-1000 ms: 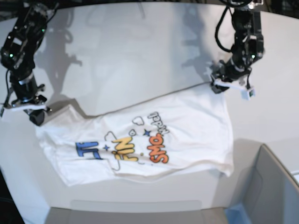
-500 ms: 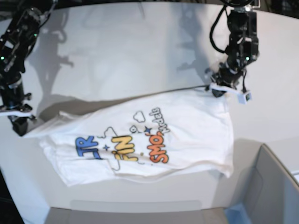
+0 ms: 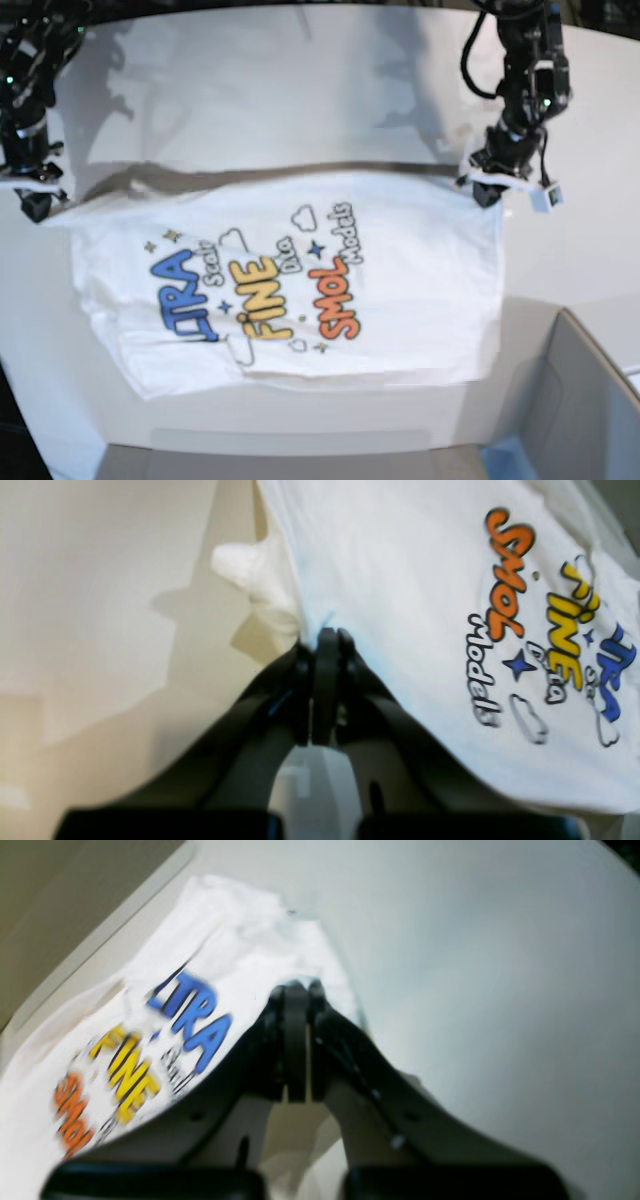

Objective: Layout the t-shirt on the table in an organized manner, then fold the t-shirt properly
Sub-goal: 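Pull the shirt's collar edge with both grippers to unfold it flat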

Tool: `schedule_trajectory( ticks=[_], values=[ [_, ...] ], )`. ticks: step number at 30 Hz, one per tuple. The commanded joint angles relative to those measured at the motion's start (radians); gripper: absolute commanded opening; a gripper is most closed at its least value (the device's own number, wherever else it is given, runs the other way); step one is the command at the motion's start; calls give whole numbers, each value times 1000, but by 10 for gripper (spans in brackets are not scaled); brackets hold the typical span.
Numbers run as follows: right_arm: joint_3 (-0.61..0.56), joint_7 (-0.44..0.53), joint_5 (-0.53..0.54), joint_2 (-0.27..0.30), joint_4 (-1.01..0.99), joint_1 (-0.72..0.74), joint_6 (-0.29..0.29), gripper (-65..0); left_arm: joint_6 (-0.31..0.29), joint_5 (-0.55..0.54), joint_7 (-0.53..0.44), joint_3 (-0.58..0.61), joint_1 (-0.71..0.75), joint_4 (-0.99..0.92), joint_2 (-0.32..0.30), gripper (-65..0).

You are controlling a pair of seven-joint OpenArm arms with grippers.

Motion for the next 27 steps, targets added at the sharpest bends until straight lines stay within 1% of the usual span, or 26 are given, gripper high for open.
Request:
schedule_trajectory(
  ticks=[1,2,5,6,9,13,16,18,23,27],
  values=[
    [28,39,10,19,18,-2,6,-650,-10,-1,-26,-6,14,43,-8,-650],
    [48,39,30,19,18,-11,9,-650,-10,-1,-26,-9,32,57,-8,-650],
    [88,38,109,19,18,-34,51,-650,-10,-1,-23,-34,57,71,-8,-650],
    [97,38,135,19,18,-40,52,-650,-10,-1,-21,-40,57,68,-8,-650],
    [105,38,167,19,18,-54,52,-650,-10,-1,-20,-61,60,65,-8,-650],
    [105,38,171,5,18,-68,57,-650,-10,-1,6,-100,115,101,-8,-650],
    [98,36,171,5,18,-80,60,-650,-10,0,57,-126,115,55,-8,-650],
    [88,33,171,5,18,-79,61,-650,-10,-1,80,-143,115,68,-8,-650],
    [13,-50,165,26,15,-36,63,-650,-10,-1,104,-144,93,71,-8,-650],
    [-1,-70,165,26,15,4,63,-650,-10,-1,106,-144,64,71,-8,-650]
  ],
)
